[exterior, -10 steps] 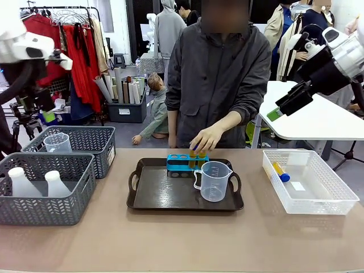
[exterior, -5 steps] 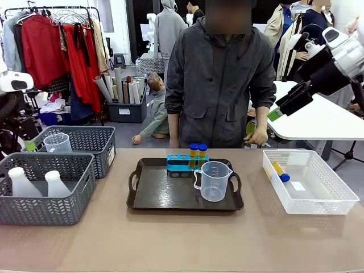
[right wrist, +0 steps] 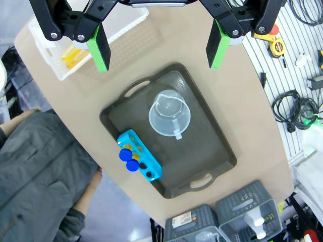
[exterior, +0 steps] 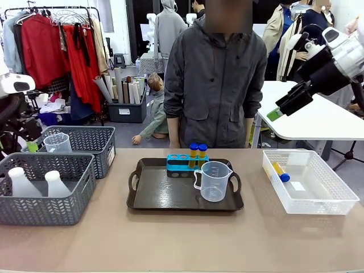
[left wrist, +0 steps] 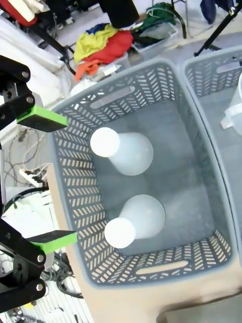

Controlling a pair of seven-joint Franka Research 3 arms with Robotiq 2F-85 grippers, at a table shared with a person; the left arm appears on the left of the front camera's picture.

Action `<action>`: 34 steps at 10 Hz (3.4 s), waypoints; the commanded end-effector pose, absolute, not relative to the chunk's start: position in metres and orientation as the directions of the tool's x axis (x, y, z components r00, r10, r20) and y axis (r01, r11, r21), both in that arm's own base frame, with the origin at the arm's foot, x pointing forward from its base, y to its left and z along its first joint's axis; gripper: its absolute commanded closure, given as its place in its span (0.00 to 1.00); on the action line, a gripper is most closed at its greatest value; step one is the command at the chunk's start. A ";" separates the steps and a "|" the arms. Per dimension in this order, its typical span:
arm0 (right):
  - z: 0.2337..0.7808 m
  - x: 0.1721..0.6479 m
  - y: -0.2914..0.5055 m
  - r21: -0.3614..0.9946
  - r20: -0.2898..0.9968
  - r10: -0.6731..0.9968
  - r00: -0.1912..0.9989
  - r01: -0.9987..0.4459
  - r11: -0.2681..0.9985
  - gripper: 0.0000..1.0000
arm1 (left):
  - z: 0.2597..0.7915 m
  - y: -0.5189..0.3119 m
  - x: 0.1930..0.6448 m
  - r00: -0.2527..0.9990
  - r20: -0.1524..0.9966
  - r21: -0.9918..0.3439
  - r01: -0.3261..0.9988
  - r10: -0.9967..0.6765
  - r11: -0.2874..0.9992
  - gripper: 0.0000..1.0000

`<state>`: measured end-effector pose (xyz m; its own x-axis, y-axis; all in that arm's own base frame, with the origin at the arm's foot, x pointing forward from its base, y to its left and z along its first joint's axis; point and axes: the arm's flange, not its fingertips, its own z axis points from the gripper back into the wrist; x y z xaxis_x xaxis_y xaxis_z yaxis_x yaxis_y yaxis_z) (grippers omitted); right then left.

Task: Prepare the laboratory tools.
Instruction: Pick up one Small flask and place it on the Handle tray.

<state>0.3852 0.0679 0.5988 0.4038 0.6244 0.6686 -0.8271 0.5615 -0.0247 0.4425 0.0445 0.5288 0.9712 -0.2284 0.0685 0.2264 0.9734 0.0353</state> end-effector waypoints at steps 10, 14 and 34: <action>0.597 0.385 0.067 -0.013 0.693 0.610 0.385 -0.838 0.545 0.00 | 0.458 0.088 0.438 0.992 0.090 0.096 0.081 -0.089 0.992 0.00; 0.597 0.385 0.067 -0.013 0.693 0.610 0.385 -0.838 0.545 0.00 | 0.441 0.095 0.440 0.994 0.077 0.060 0.071 -0.076 0.996 0.00; 0.597 0.385 0.067 -0.013 0.693 0.610 0.385 -0.838 0.545 0.00 | 0.503 0.082 0.440 0.986 0.114 0.076 0.111 -0.119 0.991 1.00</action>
<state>0.3852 0.0679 0.5988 0.4039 0.6245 0.6685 -0.8272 0.5613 -0.0246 0.4443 0.0836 0.4806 0.9873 -0.1027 0.1215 0.0960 0.9936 0.0594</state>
